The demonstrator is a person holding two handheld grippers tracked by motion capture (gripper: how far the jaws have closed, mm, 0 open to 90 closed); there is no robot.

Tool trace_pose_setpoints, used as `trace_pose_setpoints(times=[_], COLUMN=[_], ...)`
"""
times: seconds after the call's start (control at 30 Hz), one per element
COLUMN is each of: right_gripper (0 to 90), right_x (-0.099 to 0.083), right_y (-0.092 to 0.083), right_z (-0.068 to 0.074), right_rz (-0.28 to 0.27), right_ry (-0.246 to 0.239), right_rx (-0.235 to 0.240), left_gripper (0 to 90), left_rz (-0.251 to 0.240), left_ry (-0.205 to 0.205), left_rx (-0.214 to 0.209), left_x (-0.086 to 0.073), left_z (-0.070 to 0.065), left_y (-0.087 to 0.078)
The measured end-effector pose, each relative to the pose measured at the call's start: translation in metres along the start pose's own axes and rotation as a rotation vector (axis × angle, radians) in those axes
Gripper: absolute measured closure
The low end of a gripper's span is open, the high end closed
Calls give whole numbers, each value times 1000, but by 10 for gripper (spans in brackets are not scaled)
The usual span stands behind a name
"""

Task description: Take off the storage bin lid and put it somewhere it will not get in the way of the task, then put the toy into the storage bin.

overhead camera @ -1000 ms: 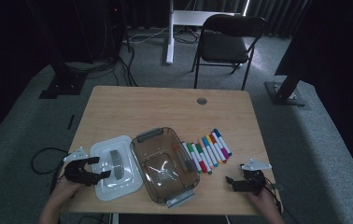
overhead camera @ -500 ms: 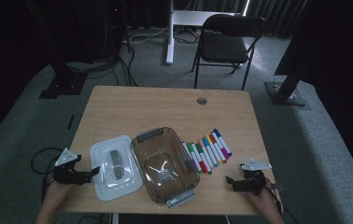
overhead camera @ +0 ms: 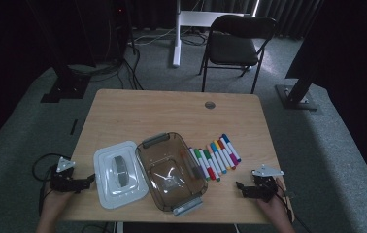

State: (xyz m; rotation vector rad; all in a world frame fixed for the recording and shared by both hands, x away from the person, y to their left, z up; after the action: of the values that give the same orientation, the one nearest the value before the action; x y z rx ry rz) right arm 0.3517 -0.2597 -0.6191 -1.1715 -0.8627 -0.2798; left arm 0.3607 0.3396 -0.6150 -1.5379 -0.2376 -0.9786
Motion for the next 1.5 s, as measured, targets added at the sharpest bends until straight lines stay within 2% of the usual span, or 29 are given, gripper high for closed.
trace_pose_setpoints(times=[0.1, 0.3, 0.47, 0.57, 0.83, 1.07, 1.3, 1.37, 1.5], right_gripper=[135, 134, 133, 126, 132, 154, 245, 312, 366], right_x=[0, 0, 0, 0, 0, 0, 23, 33, 54], right_y=[0, 0, 0, 0, 0, -4, -11, -10, -5], right_z=[0, 0, 0, 1, 1, -4, -10, -13, -23], right_rz=[1, 1, 0, 3, 2, 49, 4, -6, -34], right_ry=[0, 0, -2, -3, -3, 28, 48, 62, 109], right_rx=[-1, -1, 0, 1, 2, -28, -51, -67, -100], left_gripper=[11, 12, 12, 12, 12, 11, 12, 12, 12], left_rz=[6, 16, 24, 22, 20, 21, 20, 20, 20], left_ry=[6, 22, -16, -25, -26, -25, -26, -26, -26], left_rx=[18, 15, 52, 61, 60, 59, 59, 59, 59], left_x=[-1, -2, -1, 0, 1, 1, 1, 1, 1], left_z=[2, 4, 4, 4, 4, 4, 3, 3, 3], left_y=[2, 4, 5, 6, 6, 6, 6, 6, 6])
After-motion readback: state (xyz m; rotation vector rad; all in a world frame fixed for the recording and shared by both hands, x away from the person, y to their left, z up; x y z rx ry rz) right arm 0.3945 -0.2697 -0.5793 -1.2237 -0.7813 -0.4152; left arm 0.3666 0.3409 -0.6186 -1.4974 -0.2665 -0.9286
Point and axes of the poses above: each handheld gripper's, and its own axes: y roughly forward along the jaws, x roughly out of its top, z roughly to its left, the point moved 10 cm from there along y, roughly forward along the jaws, and after that the axes turned 9 degrees about y, right-handed, at the moved point
